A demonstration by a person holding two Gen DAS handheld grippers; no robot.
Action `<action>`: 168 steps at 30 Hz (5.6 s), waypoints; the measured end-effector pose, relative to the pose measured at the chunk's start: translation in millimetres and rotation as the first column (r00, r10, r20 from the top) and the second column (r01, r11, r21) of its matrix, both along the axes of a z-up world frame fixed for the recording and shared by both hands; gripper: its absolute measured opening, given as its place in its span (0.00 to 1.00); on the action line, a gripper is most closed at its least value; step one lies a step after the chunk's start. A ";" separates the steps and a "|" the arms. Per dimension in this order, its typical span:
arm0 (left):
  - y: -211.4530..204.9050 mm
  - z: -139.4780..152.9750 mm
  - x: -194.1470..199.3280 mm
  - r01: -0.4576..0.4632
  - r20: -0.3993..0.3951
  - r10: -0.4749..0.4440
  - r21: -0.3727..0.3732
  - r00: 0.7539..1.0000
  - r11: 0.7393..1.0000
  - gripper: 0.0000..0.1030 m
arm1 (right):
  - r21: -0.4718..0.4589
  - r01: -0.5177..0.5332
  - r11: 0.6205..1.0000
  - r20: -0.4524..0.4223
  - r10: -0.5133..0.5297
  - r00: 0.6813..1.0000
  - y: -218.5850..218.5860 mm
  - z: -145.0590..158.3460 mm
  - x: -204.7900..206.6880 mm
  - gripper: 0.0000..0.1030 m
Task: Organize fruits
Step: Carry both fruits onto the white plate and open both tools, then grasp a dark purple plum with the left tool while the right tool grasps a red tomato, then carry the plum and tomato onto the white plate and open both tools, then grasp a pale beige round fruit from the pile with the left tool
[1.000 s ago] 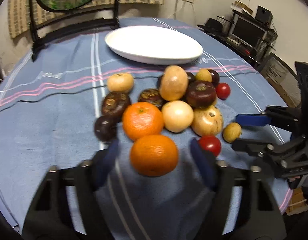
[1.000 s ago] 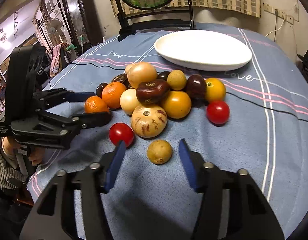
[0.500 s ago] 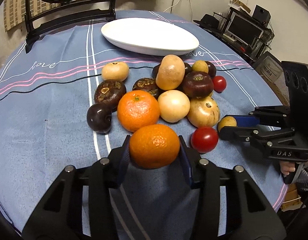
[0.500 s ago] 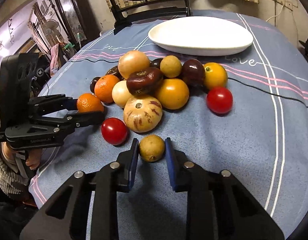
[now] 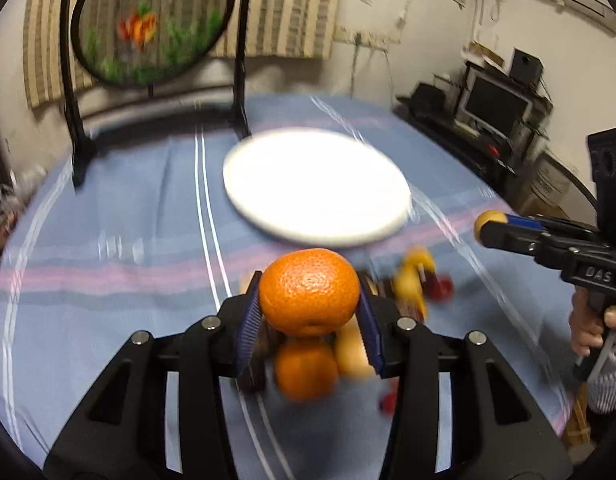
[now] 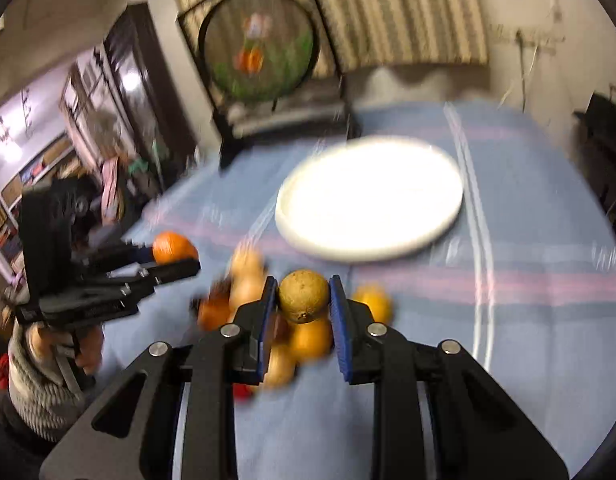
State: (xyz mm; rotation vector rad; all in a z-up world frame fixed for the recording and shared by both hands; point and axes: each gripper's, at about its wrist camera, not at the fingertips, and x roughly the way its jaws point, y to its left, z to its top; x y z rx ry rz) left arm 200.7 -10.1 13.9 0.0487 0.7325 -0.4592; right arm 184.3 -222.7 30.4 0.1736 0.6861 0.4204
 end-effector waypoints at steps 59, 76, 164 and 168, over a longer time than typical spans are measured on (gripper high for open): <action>50.7 -94.8 -16.9 -0.271 -0.087 0.295 0.218 0.952 0.938 0.96 | 0.134 0.279 0.951 -0.063 -0.273 0.960 -50.3 -50.9 -12.6 0.90; 41.8 -93.0 -22.2 -0.126 -0.133 0.134 0.070 0.982 0.990 0.28 | 0.109 0.273 0.956 -0.072 -0.267 0.961 -46.7 -54.4 -12.1 0.90; 25.9 -76.6 48.4 -0.203 -0.094 0.218 0.143 0.971 0.969 0.97 | 0.108 0.280 0.954 -0.057 -0.276 0.960 -47.9 -42.4 24.6 0.87; 53.4 -63.7 47.5 -0.356 0.010 0.361 0.180 0.933 0.917 0.97 | 0.108 0.282 0.953 -0.053 -0.278 0.959 -47.9 -41.2 23.5 0.87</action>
